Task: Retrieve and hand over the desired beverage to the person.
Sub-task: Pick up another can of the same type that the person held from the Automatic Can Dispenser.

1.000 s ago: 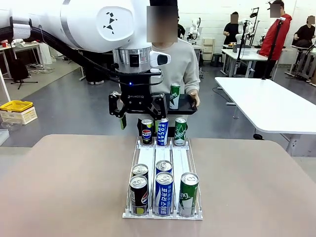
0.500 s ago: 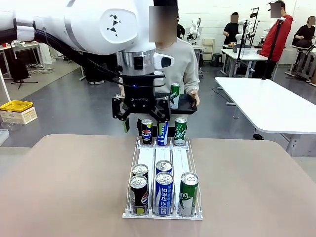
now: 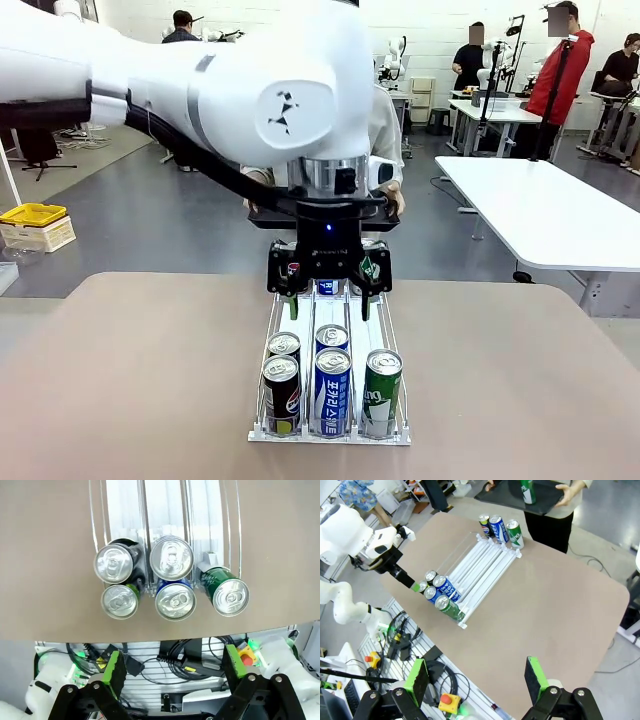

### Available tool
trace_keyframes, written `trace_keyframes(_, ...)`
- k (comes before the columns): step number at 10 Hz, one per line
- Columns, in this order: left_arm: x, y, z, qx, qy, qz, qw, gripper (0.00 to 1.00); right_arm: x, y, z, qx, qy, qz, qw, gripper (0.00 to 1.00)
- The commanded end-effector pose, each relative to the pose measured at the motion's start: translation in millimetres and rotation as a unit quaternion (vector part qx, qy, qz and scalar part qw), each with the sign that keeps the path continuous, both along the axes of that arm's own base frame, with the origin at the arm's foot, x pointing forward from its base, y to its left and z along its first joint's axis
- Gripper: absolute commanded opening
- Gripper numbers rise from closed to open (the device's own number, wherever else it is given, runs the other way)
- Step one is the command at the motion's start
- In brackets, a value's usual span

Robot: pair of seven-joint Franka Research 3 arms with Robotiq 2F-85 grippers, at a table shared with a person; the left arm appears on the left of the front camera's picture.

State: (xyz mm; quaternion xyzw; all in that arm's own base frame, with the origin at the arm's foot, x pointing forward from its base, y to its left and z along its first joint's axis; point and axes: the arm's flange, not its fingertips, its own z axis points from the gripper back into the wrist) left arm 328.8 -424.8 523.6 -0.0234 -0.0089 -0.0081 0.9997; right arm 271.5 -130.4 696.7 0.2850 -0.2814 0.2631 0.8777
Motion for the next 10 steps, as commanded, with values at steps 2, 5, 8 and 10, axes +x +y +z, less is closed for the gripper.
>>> trace_keyframes(2, 1.8, 1.5, -27.2, -0.002, -0.006, 0.015, 1.000, 1.00, 1.4, 0.2, -0.3, 0.011, -0.005, 0.010, 1.000, 1.00)
trace_keyframes(5, 6.3, -1.9, -47.3, -0.003, 0.009, 0.010, 1.000, 1.00, 1.4, 0.2, -0.3, 0.011, -0.005, 0.010, 1.000, 1.00)
trace_keyframes(8, 5.5, -7.2, -58.5, 0.003, 0.017, -0.002, 1.000, 1.00, 1.4, 0.2, -0.3, 0.011, -0.005, 0.010, 1.000, 1.00)
trace_keyframes(10, 4.1, -7.0, -66.5, 0.013, 0.009, -0.017, 1.000, 1.00, 1.4, 0.2, -0.3, 0.011, -0.005, 0.010, 1.000, 1.00)
